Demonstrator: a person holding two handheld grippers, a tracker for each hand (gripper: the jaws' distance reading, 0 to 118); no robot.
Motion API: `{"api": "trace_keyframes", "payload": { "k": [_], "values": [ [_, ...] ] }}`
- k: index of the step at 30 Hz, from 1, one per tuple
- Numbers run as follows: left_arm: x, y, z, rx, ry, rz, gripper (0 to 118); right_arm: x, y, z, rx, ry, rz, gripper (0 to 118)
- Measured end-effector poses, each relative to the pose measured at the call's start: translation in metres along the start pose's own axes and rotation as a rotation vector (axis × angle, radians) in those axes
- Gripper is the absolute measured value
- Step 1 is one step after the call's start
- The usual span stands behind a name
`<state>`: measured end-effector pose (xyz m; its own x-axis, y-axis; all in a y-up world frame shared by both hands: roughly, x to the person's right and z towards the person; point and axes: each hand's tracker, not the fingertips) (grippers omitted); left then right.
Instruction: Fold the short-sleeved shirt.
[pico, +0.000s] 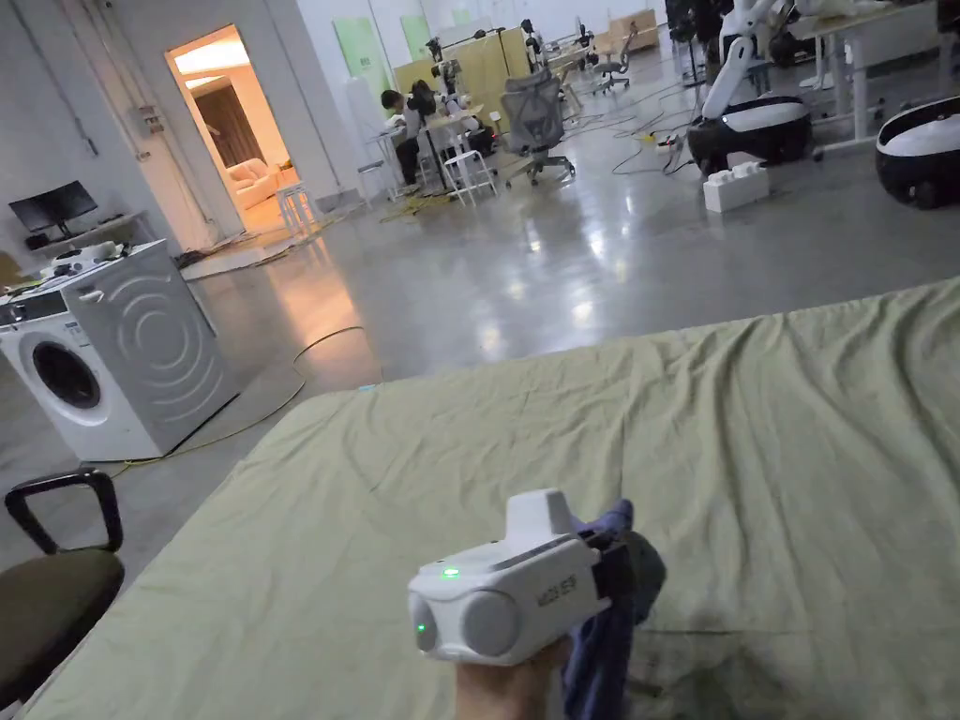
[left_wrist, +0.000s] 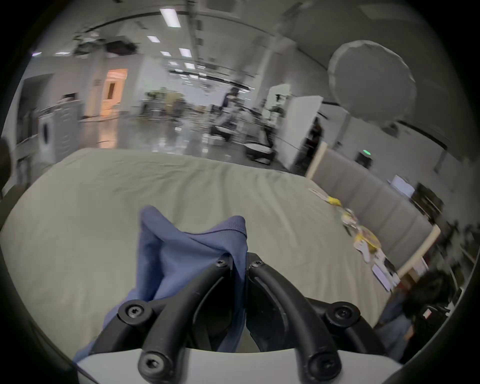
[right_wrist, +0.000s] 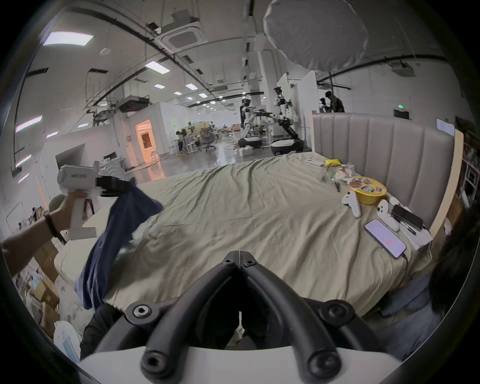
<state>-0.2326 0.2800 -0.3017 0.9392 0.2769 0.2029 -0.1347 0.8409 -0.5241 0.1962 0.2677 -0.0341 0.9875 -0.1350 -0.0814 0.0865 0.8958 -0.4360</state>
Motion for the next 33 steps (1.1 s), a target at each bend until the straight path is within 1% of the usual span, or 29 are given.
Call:
{"api": "trace_keyframes", "payload": {
  "k": [2,5,7,10,13,16,17,18,20,21,23,25,27,29,31,33],
  "values": [
    [0.055,-0.007,-0.038,-0.041,-0.080,-0.086,8,0.009,0.001,0.004,0.004,-0.020,-0.027,0],
    [0.139,-0.033,-0.091,-0.140,-0.219,-0.173,8,0.021,0.000,0.015,0.025,-0.074,-0.039,0],
    [0.198,-0.064,-0.113,-0.203,-0.321,-0.280,8,0.029,-0.005,0.024,0.036,-0.105,-0.037,0],
    [0.273,-0.116,-0.134,-0.327,-0.473,-0.359,8,0.042,-0.013,0.034,0.015,-0.143,-0.042,0],
    [0.325,-0.169,-0.132,-0.388,-0.582,-0.472,8,0.050,-0.021,0.043,-0.001,-0.180,-0.045,0],
    [0.348,-0.207,-0.127,-0.446,-0.575,-0.574,9,0.059,-0.031,0.050,-0.005,-0.194,-0.056,0],
    [0.346,-0.212,-0.126,-0.447,-0.543,-0.584,13,0.060,-0.032,0.050,-0.008,-0.193,-0.058,0],
    [0.338,-0.213,-0.124,-0.433,-0.528,-0.544,27,0.060,-0.032,0.050,-0.008,-0.192,-0.059,0],
    [0.317,-0.197,-0.112,-0.413,-0.548,-0.423,54,0.057,-0.029,0.048,-0.005,-0.174,-0.058,0],
    [0.304,-0.183,-0.101,-0.376,-0.510,-0.369,60,0.056,-0.028,0.046,0.001,-0.157,-0.056,0],
    [0.273,-0.150,-0.069,-0.243,-0.469,-0.286,61,0.050,-0.023,0.041,0.025,-0.122,-0.046,0],
    [0.234,-0.109,-0.016,-0.086,-0.387,-0.242,62,0.041,-0.012,0.032,0.058,-0.066,-0.034,0],
    [0.198,-0.079,0.042,0.056,-0.311,-0.235,66,0.031,-0.001,0.025,0.105,-0.025,0.003,0],
    [0.165,-0.061,0.101,0.168,-0.231,-0.242,67,0.019,0.011,0.019,0.144,0.010,0.040,0],
    [0.137,-0.053,0.162,0.275,-0.078,-0.264,67,0.006,0.022,0.015,0.181,0.031,0.057,0],
    [0.119,-0.057,0.211,0.357,0.078,-0.301,66,-0.007,0.035,0.013,0.210,0.052,0.041,0]
  ]
}}
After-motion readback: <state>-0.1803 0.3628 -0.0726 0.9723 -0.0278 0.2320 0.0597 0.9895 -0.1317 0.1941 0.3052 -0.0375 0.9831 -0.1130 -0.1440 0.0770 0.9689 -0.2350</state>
